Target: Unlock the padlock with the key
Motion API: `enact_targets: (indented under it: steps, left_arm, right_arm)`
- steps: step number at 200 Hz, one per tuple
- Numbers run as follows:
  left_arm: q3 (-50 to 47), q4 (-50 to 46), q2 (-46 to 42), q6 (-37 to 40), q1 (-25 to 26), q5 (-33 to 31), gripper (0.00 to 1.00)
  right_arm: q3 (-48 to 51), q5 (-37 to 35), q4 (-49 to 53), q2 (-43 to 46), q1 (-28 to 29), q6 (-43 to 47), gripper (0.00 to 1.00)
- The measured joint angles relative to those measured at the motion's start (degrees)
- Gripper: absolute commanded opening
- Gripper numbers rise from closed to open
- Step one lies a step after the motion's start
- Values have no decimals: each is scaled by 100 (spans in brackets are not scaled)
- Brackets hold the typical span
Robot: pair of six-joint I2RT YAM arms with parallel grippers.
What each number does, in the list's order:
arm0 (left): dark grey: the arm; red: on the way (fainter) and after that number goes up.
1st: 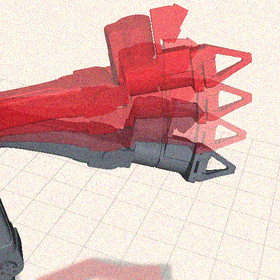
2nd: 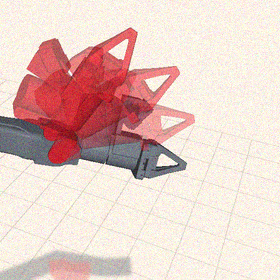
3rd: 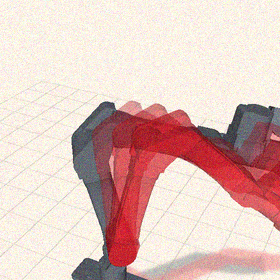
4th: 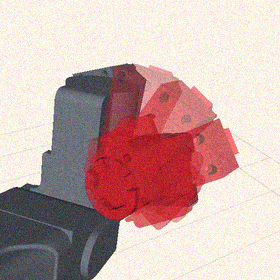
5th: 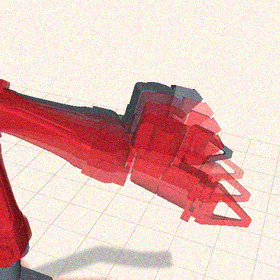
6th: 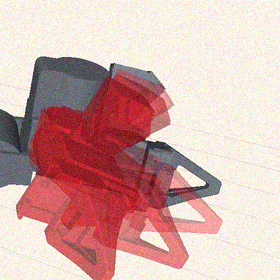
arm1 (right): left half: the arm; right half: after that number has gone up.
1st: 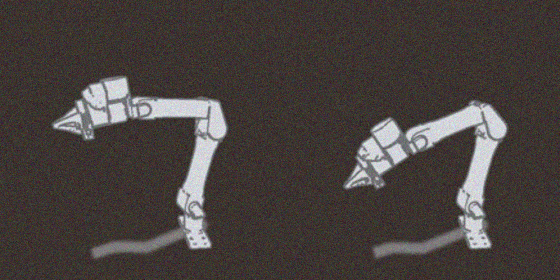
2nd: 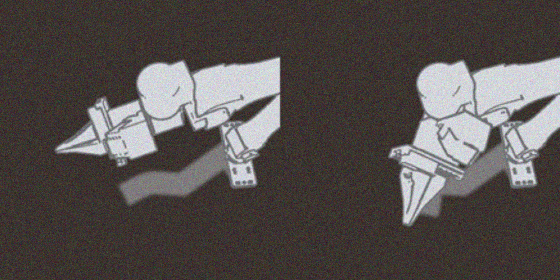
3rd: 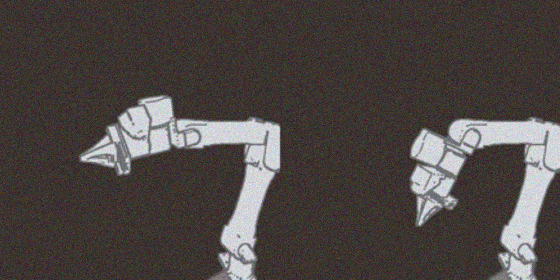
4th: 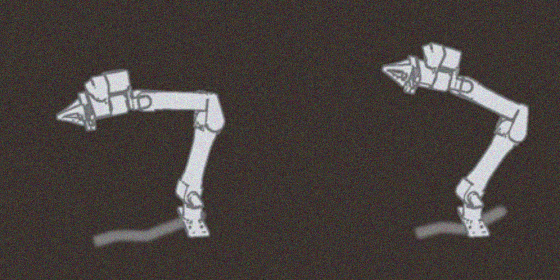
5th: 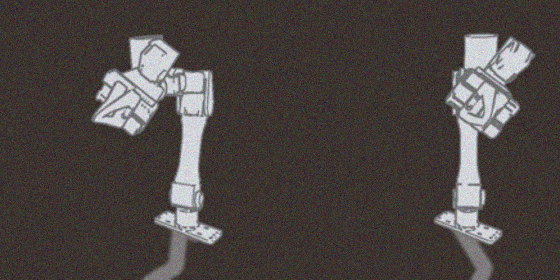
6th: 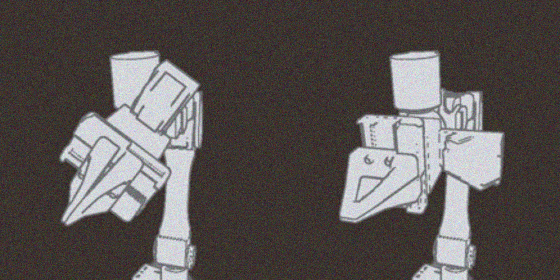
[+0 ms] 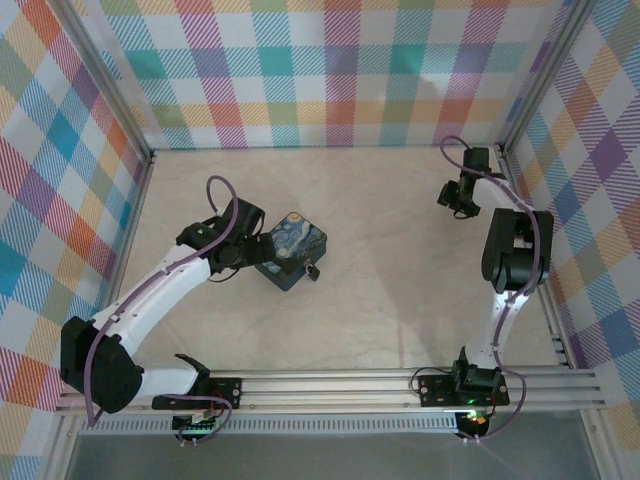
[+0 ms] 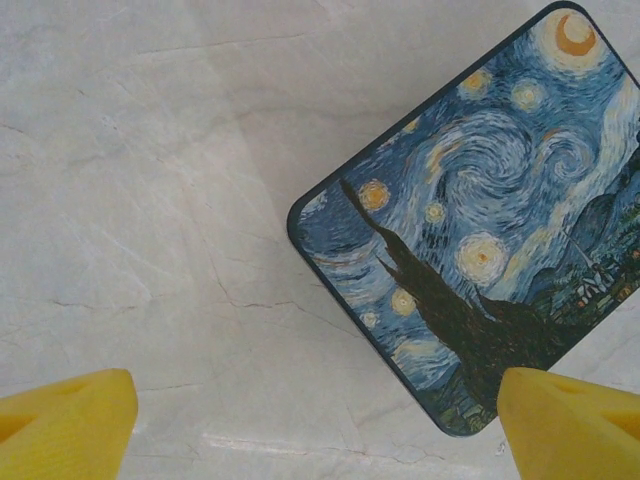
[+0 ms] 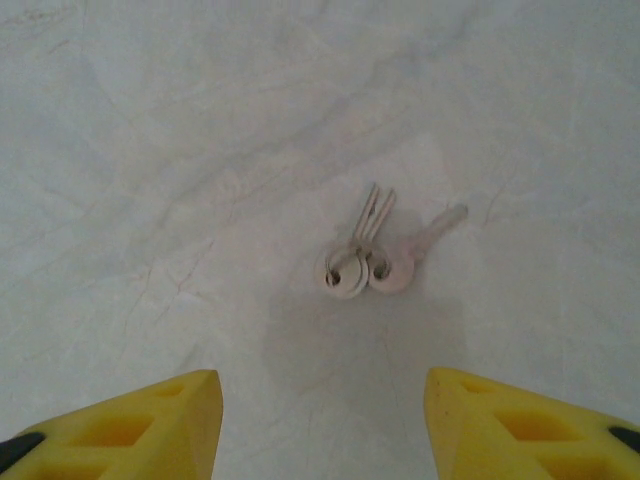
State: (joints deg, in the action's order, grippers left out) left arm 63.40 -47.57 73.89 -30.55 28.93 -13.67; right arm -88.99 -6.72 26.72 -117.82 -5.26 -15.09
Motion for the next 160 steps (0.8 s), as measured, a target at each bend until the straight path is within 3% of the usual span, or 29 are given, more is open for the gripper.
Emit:
enact_targets:
  steps: [65, 138, 160]
  left_arm:
    - [461, -179, 63, 175, 0, -61, 93]
    - [704, -203, 107, 199, 0, -57, 93]
    - [704, -208, 105, 227, 0, -59, 93]
  right_arm:
    - [-929, -160, 260, -710, -70, 544, 45]
    - [-1473, -116, 743, -1233, -85, 809, 46]
    - [-1709, -57, 898, -1388, -85, 828, 41]
